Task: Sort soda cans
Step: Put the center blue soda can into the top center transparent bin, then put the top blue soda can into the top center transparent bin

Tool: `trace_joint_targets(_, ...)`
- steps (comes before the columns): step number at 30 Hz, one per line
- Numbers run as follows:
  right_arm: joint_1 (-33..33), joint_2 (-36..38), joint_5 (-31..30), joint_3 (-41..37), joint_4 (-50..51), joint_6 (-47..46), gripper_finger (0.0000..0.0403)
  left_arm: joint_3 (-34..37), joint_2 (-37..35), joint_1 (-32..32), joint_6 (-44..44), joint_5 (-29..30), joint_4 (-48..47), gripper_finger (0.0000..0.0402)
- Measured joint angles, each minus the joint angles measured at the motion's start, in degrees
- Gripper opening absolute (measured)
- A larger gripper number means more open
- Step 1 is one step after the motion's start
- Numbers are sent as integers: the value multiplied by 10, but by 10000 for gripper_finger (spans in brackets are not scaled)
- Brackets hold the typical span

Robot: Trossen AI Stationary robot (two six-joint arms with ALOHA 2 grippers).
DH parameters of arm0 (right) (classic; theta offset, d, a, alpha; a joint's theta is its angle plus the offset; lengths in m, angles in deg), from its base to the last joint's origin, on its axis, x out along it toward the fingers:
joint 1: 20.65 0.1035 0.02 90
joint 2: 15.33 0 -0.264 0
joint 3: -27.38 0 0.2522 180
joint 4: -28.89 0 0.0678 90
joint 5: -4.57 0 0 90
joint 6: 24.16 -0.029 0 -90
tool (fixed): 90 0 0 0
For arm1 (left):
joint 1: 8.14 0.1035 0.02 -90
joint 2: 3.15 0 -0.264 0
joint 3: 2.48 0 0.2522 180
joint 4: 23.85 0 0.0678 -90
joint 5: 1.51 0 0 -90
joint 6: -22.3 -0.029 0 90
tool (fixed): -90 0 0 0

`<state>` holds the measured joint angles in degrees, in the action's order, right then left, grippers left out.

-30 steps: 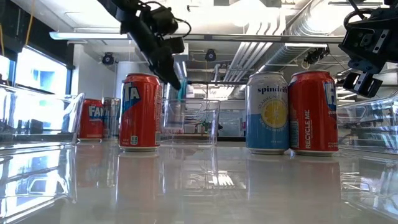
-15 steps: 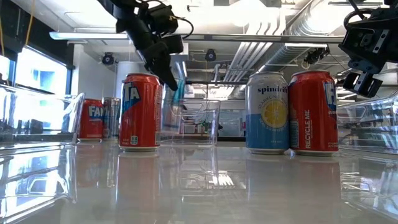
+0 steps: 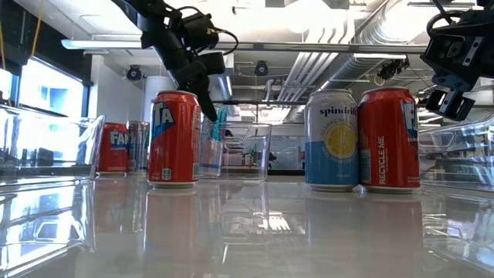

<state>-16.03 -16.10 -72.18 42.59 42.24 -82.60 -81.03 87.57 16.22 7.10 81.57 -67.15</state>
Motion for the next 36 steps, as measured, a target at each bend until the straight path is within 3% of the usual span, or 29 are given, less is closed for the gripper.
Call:
trace_joint_targets(6, 0, 0, 0, 0, 0, 0, 132, 0, 0, 0, -9, -1, 0, 242)
trace_joint_targets(15, 0, 0, 0, 0, 0, 0, 132, -1, 0, 0, -9, -18, -1, 298)
trace_joint_targets(26, 0, 0, 0, 0, 0, 0, 132, -65, -9, -2, -19, -10, -46, 303)
trace_joint_targets(29, 0, 0, 0, 0, 0, 0, 132, -76, -36, -2, -19, 16, -52, 303)
trace_joint_targets(36, 0, 0, 0, 0, 0, 0, 132, -58, -151, 37, -4, 157, -53, 303)
